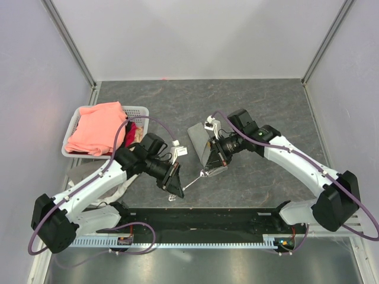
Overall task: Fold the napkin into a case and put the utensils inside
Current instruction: Pass from the left arm to the right, then pass from the right arm to the left
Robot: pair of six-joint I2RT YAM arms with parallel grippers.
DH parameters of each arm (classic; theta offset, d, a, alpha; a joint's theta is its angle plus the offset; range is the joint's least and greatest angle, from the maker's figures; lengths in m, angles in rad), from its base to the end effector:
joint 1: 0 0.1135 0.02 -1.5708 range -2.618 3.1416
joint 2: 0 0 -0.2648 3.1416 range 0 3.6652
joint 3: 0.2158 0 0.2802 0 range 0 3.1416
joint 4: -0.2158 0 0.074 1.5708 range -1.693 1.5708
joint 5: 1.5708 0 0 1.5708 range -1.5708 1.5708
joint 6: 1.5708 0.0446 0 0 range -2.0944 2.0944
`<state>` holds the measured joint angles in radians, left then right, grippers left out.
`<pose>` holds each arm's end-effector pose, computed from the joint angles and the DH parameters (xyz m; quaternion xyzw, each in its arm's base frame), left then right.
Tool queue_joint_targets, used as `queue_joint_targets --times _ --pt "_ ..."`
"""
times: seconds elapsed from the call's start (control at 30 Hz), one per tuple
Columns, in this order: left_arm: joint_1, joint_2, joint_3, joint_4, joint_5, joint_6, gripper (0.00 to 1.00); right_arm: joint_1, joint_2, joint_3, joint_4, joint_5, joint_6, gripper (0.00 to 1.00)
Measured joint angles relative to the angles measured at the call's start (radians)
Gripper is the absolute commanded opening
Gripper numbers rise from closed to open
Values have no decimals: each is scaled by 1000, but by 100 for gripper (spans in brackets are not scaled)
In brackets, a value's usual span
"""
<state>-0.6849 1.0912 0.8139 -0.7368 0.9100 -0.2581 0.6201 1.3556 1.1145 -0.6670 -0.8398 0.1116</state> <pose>0.1567 -0.1734 0.2451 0.3009 0.8185 -0.4886 0.0280 0.2309 0.2057 0.2833 -0.3455 0.8023 0.4663 0.1395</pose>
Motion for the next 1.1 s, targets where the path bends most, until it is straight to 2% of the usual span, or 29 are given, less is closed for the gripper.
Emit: queue_joint_targets --times 0.1,0.13,0.23,0.37,0.53,0.7,0.83,0.93,1.0,1.03,1.07,1.1 --pt "9 -3 20 -4 -58 -8 57 5 -29 -33 27 35 51 0" --pt "18 -12 28 3 -83 -15 59 6 -46 -58 48 56 74 0" --pt "80 -79 30 44 -161 -71 62 2 -98 -134 101 128 166 0" --pt "183 -256 -18 175 -337 -226 63 -21 -199 -260 221 247 349 0" --pt "193 -459 -232 442 -470 -500 66 -35 -329 -378 417 383 616 0" --pt "193 -472 -388 714 -528 -705 66 -35 -401 -445 621 466 817 0" --pt "193 -396 -396 882 -544 -776 66 -35 -406 -484 738 483 914 0" --pt "193 -322 -396 1002 -546 -817 64 -33 -403 -504 788 483 961 0" --pt "193 -274 -396 1083 -546 -846 57 -29 -399 -512 815 482 982 0" --pt "193 -254 -396 1119 -546 -858 52 -28 -398 -516 825 482 990 0" --pt "193 -235 -395 1151 -546 -868 41 -26 -397 -521 835 480 999 0" --pt "193 -221 -394 1170 -545 -875 35 -26 -397 -525 842 479 1004 0"
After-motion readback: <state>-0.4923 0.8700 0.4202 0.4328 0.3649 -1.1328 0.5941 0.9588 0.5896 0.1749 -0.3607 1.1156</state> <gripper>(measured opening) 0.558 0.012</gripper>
